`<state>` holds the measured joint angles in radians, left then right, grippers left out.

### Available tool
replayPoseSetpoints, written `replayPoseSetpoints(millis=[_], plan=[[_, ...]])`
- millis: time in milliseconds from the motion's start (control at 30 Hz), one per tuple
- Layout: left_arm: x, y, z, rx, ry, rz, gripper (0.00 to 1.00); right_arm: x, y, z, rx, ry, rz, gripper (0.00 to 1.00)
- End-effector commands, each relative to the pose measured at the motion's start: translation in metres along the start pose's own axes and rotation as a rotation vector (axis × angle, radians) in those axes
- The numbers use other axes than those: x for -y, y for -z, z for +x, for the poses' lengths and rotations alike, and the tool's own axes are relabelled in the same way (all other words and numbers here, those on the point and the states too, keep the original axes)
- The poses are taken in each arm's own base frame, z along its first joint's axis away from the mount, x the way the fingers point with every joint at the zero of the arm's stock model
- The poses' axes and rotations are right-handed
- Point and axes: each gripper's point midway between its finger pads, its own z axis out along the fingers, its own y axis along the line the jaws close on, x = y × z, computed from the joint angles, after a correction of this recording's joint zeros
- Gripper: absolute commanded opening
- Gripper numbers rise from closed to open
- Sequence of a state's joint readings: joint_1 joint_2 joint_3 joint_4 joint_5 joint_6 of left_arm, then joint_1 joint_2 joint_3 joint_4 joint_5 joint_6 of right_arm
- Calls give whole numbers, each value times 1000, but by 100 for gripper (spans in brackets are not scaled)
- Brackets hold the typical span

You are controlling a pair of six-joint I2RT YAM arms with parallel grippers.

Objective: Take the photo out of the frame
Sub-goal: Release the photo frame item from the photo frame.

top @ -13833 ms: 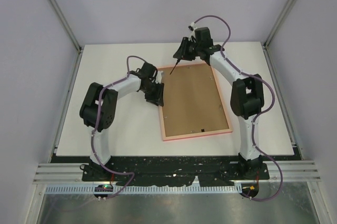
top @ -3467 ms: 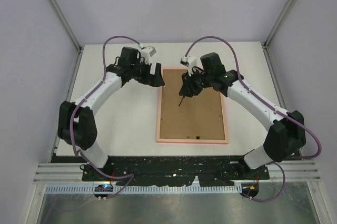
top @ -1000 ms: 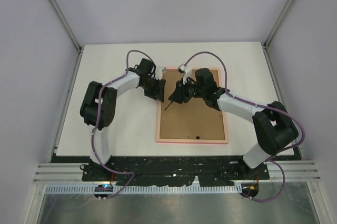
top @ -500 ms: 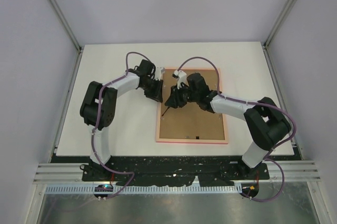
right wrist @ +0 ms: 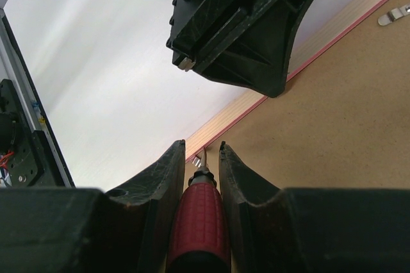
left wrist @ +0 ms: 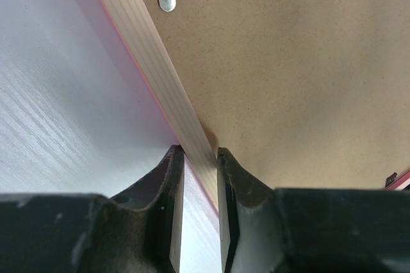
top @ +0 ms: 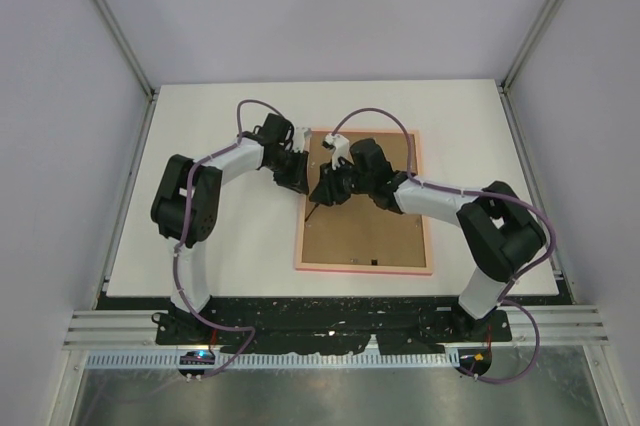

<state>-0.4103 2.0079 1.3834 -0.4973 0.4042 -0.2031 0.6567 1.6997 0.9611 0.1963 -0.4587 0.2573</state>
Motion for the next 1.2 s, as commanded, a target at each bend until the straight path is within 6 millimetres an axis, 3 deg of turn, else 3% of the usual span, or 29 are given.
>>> replayPoseSetpoints(millis=[0, 433, 600, 833, 1167], plan=[[-9, -3, -2, 19, -22, -25, 21, -21, -2, -17, 4, 64, -83, 8], [-17, 0, -3, 37, 12, -49, 14, -35, 2, -9, -89, 164, -184, 8], [-17, -1, -3, 42, 15, -50, 13, -28, -2, -10, -92, 157, -140, 8], [-16, -1, -4, 43, 17, -43, 13, -13, 4, -32, 60, 178, -12, 8], [-16, -1, -4, 50, 14, -38, 13, -8, -10, -26, 20, 175, 51, 8]])
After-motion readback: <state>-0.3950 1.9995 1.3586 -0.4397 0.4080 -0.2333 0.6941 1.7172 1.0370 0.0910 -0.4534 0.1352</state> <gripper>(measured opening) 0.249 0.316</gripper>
